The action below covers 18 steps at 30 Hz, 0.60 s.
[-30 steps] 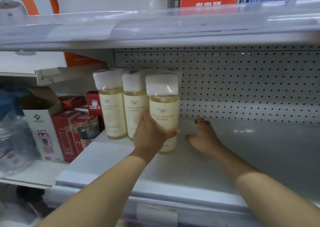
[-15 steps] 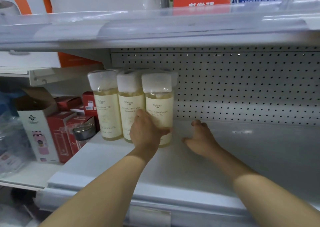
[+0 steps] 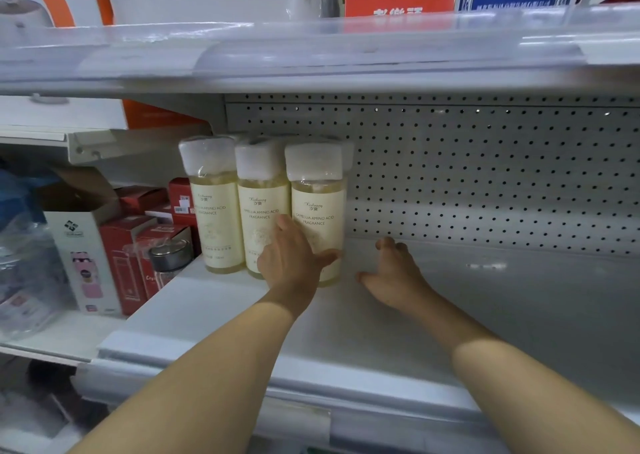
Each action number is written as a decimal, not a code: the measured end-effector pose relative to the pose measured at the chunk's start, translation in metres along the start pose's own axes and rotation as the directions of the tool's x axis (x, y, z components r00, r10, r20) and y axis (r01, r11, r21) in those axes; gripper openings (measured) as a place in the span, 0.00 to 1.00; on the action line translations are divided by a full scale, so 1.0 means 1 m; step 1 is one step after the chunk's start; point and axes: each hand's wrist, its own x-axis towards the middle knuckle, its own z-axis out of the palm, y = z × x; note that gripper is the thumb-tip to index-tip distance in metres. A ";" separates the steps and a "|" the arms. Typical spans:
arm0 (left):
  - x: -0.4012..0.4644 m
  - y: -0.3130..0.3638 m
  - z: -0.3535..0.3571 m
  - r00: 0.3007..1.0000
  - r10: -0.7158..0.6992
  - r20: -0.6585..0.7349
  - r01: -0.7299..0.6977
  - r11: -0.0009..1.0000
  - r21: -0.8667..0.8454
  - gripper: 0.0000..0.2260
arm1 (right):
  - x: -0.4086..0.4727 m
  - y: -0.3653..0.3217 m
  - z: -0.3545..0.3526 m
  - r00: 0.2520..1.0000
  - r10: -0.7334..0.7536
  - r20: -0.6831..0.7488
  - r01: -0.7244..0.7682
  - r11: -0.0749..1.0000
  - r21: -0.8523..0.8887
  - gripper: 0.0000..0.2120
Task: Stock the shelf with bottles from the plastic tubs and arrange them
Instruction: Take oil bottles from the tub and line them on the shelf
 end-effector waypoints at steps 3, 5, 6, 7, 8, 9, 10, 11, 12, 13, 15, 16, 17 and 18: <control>-0.003 -0.002 -0.001 1.000 0.010 0.017 -0.010 1.000 -0.007 0.31 | -0.004 0.001 -0.001 1.000 0.001 -0.001 -0.001 1.000 -0.005 0.31; -0.003 -0.002 -0.001 1.000 0.010 0.021 -0.009 1.000 -0.016 0.31 | -0.007 0.002 -0.003 1.000 0.003 0.000 -0.003 1.000 -0.008 0.31; -0.002 -0.002 -0.001 1.000 0.010 0.022 -0.009 1.000 -0.022 0.31 | -0.009 0.003 -0.003 1.000 0.004 0.001 -0.004 1.000 -0.007 0.31; -0.002 -0.002 0.000 1.000 0.010 0.022 -0.009 1.000 -0.027 0.31 | -0.010 0.003 -0.004 1.000 0.005 0.002 -0.005 1.000 -0.006 0.31; -0.001 -0.003 0.000 1.000 0.013 0.023 -0.012 0.999 -0.032 0.31 | -0.011 0.004 -0.004 1.000 0.007 0.002 -0.007 1.000 -0.003 0.31; 0.000 -0.003 0.001 1.000 0.017 0.023 -0.016 0.999 -0.038 0.30 | -0.013 0.005 -0.004 1.000 0.009 0.002 -0.009 1.000 0.002 0.31; 0.000 -0.003 0.001 1.000 0.020 0.023 -0.018 0.999 -0.045 0.30 | -0.014 0.005 -0.004 1.000 0.009 0.003 -0.009 1.000 0.007 0.32; 0.000 -0.003 0.001 0.999 0.021 0.025 -0.020 0.998 -0.053 0.30 | -0.016 0.005 -0.003 1.000 0.008 0.005 -0.008 1.000 0.009 0.32; 0.000 -0.004 0.001 0.999 0.023 0.033 -0.021 0.998 -0.056 0.30 | -0.018 0.004 -0.003 1.000 0.005 0.007 -0.005 1.000 0.010 0.33; 0.000 -0.005 0.000 0.998 0.028 0.048 -0.026 0.998 -0.050 0.30 | -0.020 0.004 -0.003 1.000 0.001 0.010 -0.001 1.000 0.009 0.33; -0.001 -0.009 -0.003 0.995 0.051 0.085 -0.051 0.999 -0.003 0.29 | -0.024 0.003 -0.004 1.000 -0.010 0.017 0.010 1.000 0.000 0.33; -0.002 -0.012 -0.006 0.992 0.063 0.105 -0.067 0.997 0.043 0.29 | -0.027 0.001 -0.005 1.000 -0.015 0.023 0.015 1.000 -0.008 0.33; -0.004 -0.016 -0.010 0.990 0.075 0.121 -0.088 0.991 0.103 0.28 | -0.030 0.000 -0.006 0.999 -0.017 0.030 0.017 1.000 -0.017 0.33; -0.006 -0.020 -0.015 0.987 0.094 0.134 -0.116 0.979 0.169 0.28 | -0.033 -0.002 -0.008 0.999 -0.017 0.036 0.018 0.999 -0.030 0.32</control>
